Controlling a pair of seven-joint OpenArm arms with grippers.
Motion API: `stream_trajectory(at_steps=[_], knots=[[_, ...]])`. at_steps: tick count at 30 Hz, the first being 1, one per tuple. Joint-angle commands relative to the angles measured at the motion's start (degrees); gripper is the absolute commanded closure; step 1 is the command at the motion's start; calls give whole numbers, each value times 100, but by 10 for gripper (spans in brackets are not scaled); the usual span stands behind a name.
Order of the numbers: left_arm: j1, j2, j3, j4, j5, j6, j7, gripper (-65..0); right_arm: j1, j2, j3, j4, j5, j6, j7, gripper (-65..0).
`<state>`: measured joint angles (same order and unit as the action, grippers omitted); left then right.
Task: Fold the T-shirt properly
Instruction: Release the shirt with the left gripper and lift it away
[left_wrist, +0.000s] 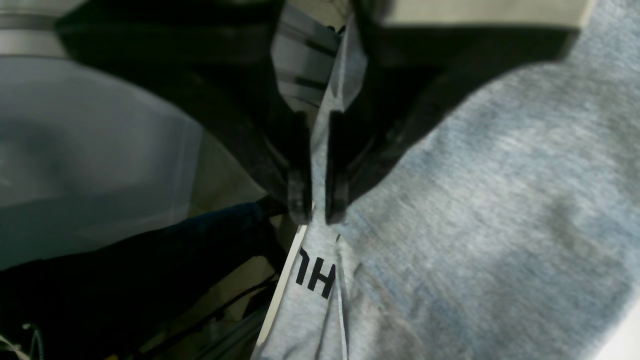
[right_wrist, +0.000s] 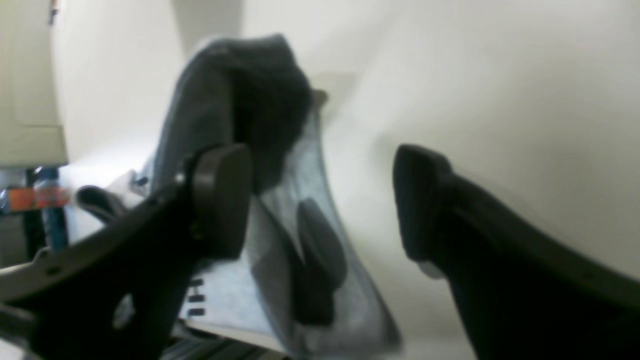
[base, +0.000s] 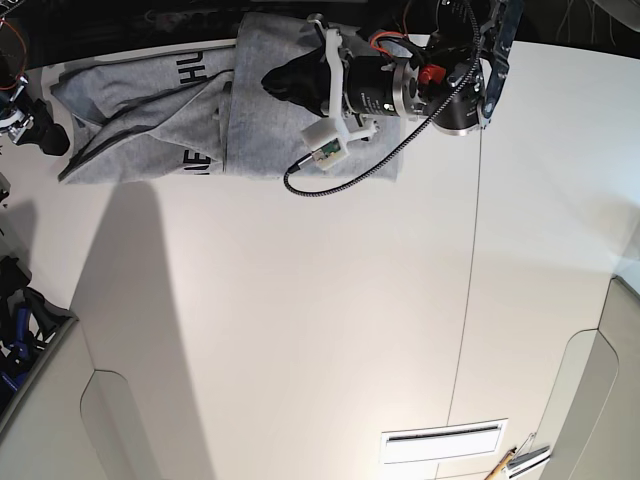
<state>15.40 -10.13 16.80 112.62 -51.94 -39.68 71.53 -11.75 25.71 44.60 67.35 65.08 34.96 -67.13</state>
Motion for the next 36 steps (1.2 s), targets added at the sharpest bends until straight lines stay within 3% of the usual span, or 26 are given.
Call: stream_trajectory(at_steps=[1,8,16,18,22,30,36], knots=[[-35,24,-4,111,-138,-32,-107,-54,-7,107,-94,31,50,0,-164,-441],[-31,24,-7,111,-138,-32,-105,-54,-4,107,-911,31,240,0,-236,-441],[-31,24,-87,111,-142,-32,-103,-54,-2,107,-984,42,199,-2,-238,-428],[-28,24,-249,111,-146,-32,-103,-54,-4,107,-984,42,173,-2,-238,-323],[-26,24,-737,111,-382,-32,-103,-54,-2,107,-984,42,175,-24,-238,-21],[105,-61,-1869,111,-476,-32,-98,-54,63,103,-960,42,177,-26,-286,0],[402,-107,-2887,90,260,-32,-103,-54,350,105,-496,166,79,-24,-385,0]])
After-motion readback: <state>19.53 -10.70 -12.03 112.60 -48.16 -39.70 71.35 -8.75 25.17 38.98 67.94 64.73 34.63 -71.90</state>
